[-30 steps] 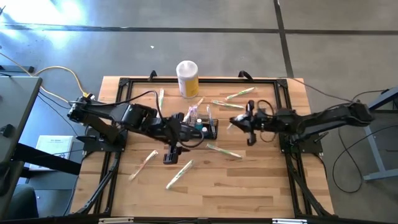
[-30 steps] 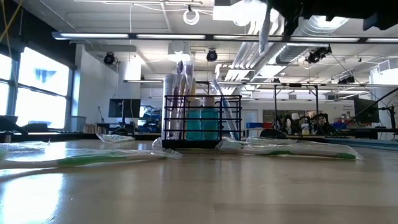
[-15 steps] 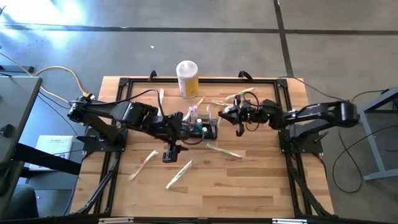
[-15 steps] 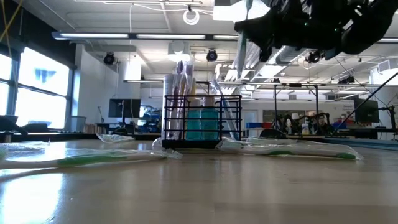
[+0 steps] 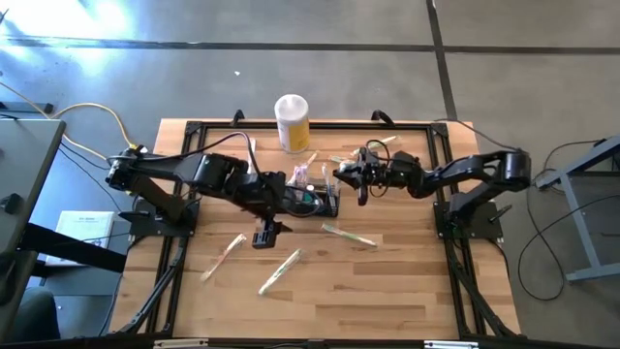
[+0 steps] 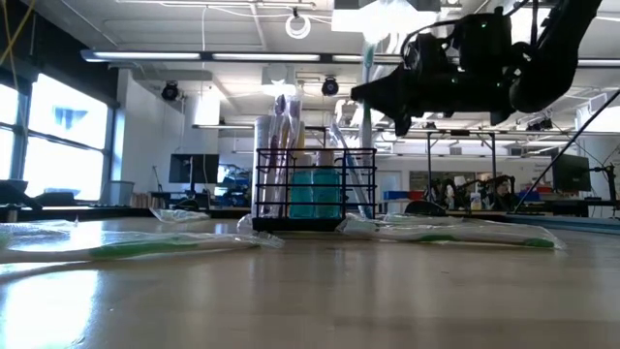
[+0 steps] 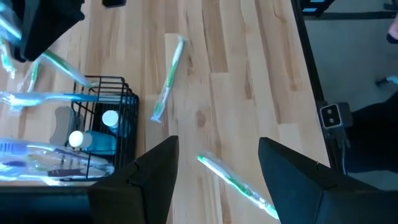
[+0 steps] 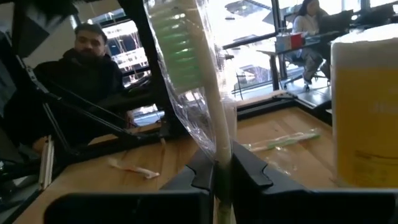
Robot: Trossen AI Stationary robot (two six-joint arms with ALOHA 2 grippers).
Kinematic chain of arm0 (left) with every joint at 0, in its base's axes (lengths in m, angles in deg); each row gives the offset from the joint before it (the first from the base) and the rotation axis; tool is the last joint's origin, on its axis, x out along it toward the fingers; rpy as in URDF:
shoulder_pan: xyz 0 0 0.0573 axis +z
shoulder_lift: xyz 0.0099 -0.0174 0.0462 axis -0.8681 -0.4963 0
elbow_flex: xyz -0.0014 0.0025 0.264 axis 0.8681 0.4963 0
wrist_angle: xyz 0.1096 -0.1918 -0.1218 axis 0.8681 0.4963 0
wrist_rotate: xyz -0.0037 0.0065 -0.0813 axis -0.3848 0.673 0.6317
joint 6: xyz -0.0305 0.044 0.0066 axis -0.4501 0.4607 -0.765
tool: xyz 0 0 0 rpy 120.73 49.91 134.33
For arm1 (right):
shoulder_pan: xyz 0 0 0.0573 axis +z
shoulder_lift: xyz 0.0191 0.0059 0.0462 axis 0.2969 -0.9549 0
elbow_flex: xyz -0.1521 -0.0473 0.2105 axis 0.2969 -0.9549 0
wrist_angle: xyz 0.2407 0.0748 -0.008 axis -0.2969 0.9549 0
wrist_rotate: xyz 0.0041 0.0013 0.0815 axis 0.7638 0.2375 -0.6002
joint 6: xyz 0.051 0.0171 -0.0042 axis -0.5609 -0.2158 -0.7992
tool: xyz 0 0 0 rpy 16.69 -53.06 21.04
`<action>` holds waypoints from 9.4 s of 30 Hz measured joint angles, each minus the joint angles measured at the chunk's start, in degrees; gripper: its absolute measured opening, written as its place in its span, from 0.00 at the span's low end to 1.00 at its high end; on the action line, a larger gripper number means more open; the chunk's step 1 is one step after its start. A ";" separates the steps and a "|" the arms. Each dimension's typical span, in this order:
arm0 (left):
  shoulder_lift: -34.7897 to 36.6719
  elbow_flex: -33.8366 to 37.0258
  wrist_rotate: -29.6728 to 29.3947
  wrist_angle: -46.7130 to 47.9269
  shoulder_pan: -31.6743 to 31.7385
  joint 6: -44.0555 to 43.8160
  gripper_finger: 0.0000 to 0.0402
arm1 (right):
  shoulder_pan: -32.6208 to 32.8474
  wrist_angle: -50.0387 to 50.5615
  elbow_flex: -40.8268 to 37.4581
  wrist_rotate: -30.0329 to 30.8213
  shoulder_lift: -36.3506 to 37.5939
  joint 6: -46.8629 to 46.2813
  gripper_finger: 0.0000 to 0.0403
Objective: Pick & Place toothbrushing station
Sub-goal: Put the green toothbrush into the right section wire organizer, then put the green toothbrush into the left section wire organizer
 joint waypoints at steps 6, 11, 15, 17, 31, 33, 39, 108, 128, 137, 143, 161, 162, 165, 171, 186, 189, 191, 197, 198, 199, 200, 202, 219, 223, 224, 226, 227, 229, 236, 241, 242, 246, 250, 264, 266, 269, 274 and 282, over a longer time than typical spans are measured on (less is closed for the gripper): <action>0.00 -0.01 0.02 0.35 0.00 0.13 0.54 | -0.13 -0.25 0.04 -1.35 -3.08 -0.56 0.04; 0.00 -0.01 0.00 0.37 0.00 0.36 0.54 | -0.15 -0.51 0.09 -1.25 -5.28 -1.56 0.05; 0.02 -0.01 0.72 0.33 1.12 0.93 0.54 | -0.15 -0.47 0.35 -1.29 -7.19 -1.65 0.05; 0.02 -0.01 1.70 0.31 1.66 1.30 0.54 | -0.15 -0.31 0.59 -1.38 -7.91 -1.75 0.05; 0.02 -0.01 3.28 -0.26 2.32 1.44 0.54 | -0.11 2.42 0.70 -0.16 -8.91 -2.89 0.08; 0.02 -0.01 3.08 -0.44 2.32 1.44 0.54 | 0.00 2.94 0.70 0.99 -8.91 -2.91 0.08; 0.02 -0.01 2.82 -0.97 2.32 1.44 0.54 | 0.03 2.92 0.70 0.96 -8.91 -4.91 0.14; 0.04 1.39 7.64 -5.55 2.21 1.60 0.54 | 5.56 13.60 0.72 0.59 4.90 2.83 0.62; 0.00 1.39 7.50 -6.68 2.21 1.86 0.54 | 6.01 16.63 5.87 0.44 5.55 3.12 0.62; 0.00 1.39 7.45 -4.79 2.19 1.84 0.54 | 6.30 20.59 12.26 -1.34 11.08 -0.64 0.62; 0.00 1.39 8.11 -2.27 2.19 1.42 0.54 | 6.37 38.62 12.72 4.97 23.53 2.23 0.62; 0.00 1.39 5.84 -3.59 2.23 4.38 0.54 | 11.74 91.58 12.74 6.44 37.56 -10.16 0.62; 0.00 1.39 5.90 -3.82 2.23 3.94 0.54 | 13.05 91.34 12.72 6.42 37.33 -11.81 0.62; 0.00 1.39 7.14 -4.02 2.19 1.68 0.54 | 16.42 90.17 12.74 6.29 36.48 -15.58 0.62; 0.00 1.39 6.60 -4.86 -1.28 -3.35 0.54 | 22.83 88.59 12.74 5.29 35.94 -17.23 0.62; -4.10 1.44 -10.26 -9.58 -16.03 -15.35 0.54 | 28.66 87.18 12.74 17.15 24.81 -18.22 0.62; -4.92 1.41 -10.23 -11.93 -17.15 -16.25 0.54 | 28.66 87.22 12.74 17.16 20.05 -18.36 0.62; -5.01 1.41 -10.27 -12.49 -17.81 -16.99 0.54 | 28.66 87.24 12.74 17.16 16.81 -18.95 0.62; -5.01 1.39 -10.73 -13.82 -18.90 -18.52 0.54 | 28.66 85.62 12.74 15.61 7.98 -22.71 0.62; -5.01 1.39 -10.71 -14.29 -18.96 -18.60 0.54 | 28.66 84.78 12.72 14.73 6.91 -22.70 0.62; -5.01 1.39 -10.71 -14.31 -19.07 -18.81 0.54 | 28.79 83.67 12.74 13.99 5.91 -22.61 0.62; -5.01 1.39 -10.73 -14.08 -19.41 -19.23 0.54 | 29.01 82.53 12.73 13.72 5.04 -22.56 0.61; -5.01 1.39 -10.71 -14.00 -19.63 -19.44 0.54 | 29.50 80.40 12.72 14.42 3.41 -21.31 0.60; -1.68 1.37 -8.53 -6.56 -15.43 -8.44 0.54 | 29.69 75.65 13.30 23.27 -7.32 -24.71 0.46; -0.61 1.37 -5.90 -6.99 -14.27 -5.29 0.54 | 29.72 74.53 13.09 22.63 -7.32 -27.67 0.44; -0.31 1.37 -4.55 -7.16 -13.81 -4.77 0.54 | 29.81 74.33 13.08 22.17 -7.32 -28.48 0.43; -0.15 1.37 -2.83 -7.09 -13.05 -4.57 0.54 | 30.09 74.10 13.03 21.99 -7.32 -29.58 0.41; -0.14 1.37 -1.64 -7.10 -12.53 -4.55 0.54 | 30.25 74.10 13.03 22.17 -7.32 -30.26 0.40; -0.15 1.37 0.56 -7.07 -11.72 -4.31 0.54 | 30.57 74.10 13.00 22.28 -7.32 -31.68 0.37; -0.09 1.37 6.16 -6.41 -11.72 -3.06 0.54 | 31.06 74.08 12.98 21.84 -7.41 -33.66 0.23; -0.09 1.37 6.30 -4.02 -12.14 -3.57 0.54 | 31.08 73.99 12.98 19.78 -7.43 -33.69 0.09; -0.09 1.37 6.34 -3.66 -12.54 -3.91 0.54 | 31.09 73.78 12.98 19.32 -7.43 -33.58 0.07; -0.09 1.37 6.93 -3.40 -13.52 -4.03 0.54 | 31.17 72.35 12.90 17.96 -7.49 -33.63 0.05; -0.09 1.37 6.68 -3.12 -13.97 -4.11 0.54 | 31.21 70.70 12.71 16.85 -7.63 -33.72 0.05; -0.09 1.37 6.38 -1.49 -13.96 -0.89 0.54 | 31.53 69.60 12.70 13.51 -7.76 -36.42 0.03; -0.09 1.37 6.04 -1.49 -13.94 -0.10 0.54 | 31.99 69.60 12.68 13.45 -7.54 -37.15 0.03; -0.09 1.37 5.81 -1.49 -13.90 0.66 0.54 | 32.89 69.75 12.62 13.15 -6.65 -37.81 0.03; -0.08 1.37 6.89 -1.27 -12.34 1.44 0.54 | 34.48 71.01 12.33 13.14 -3.70 -37.97 0.03; 0.11 1.37 6.88 -1.36 -12.42 1.46 0.54 | 35.83 75.28 12.39 15.72 -0.30 -38.23 0.03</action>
